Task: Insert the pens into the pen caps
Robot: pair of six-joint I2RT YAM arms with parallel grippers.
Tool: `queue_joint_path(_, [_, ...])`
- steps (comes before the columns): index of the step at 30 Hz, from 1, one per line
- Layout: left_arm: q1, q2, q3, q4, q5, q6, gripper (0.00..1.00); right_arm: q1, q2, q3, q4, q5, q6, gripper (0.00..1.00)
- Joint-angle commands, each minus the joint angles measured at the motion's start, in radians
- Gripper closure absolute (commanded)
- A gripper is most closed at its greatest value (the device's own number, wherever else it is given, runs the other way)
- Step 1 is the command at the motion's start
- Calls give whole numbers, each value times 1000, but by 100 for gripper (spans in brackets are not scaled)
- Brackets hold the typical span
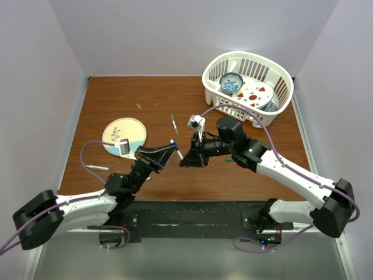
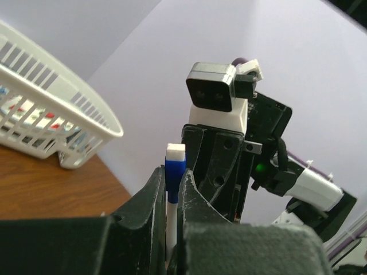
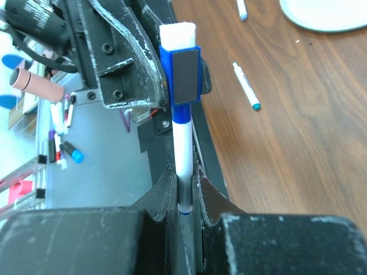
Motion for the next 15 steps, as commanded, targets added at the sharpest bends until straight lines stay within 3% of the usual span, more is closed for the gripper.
queue_joint_path(1, [-108, -78, 126, -669, 225, 120, 100, -61, -94, -110, 412, 177, 39, 100])
queue_joint_path(2, [-108, -89, 195, -721, 197, 143, 93, -61, -131, -148, 409, 183, 53, 100])
queue_joint_path(3, [-107, -100, 228, -805, 177, 177, 72, -60, -156, -182, 407, 183, 61, 100])
queue_joint_path(6, [-105, -102, 330, -909, 89, 246, 44, -60, -267, -303, 369, 220, 82, 100])
queue_joint_path(11, [-102, -103, 493, -1125, -39, 286, 14, -58, -412, -428, 212, 315, 128, 100])
queue_joint_path(12, [-102, -103, 516, -1165, -84, 294, 0, -61, -427, -435, 185, 362, 139, 100])
queue_joint_path(15, [-100, -105, 585, -1324, -197, 303, 0, -61, -387, -460, 100, 511, 216, 100])
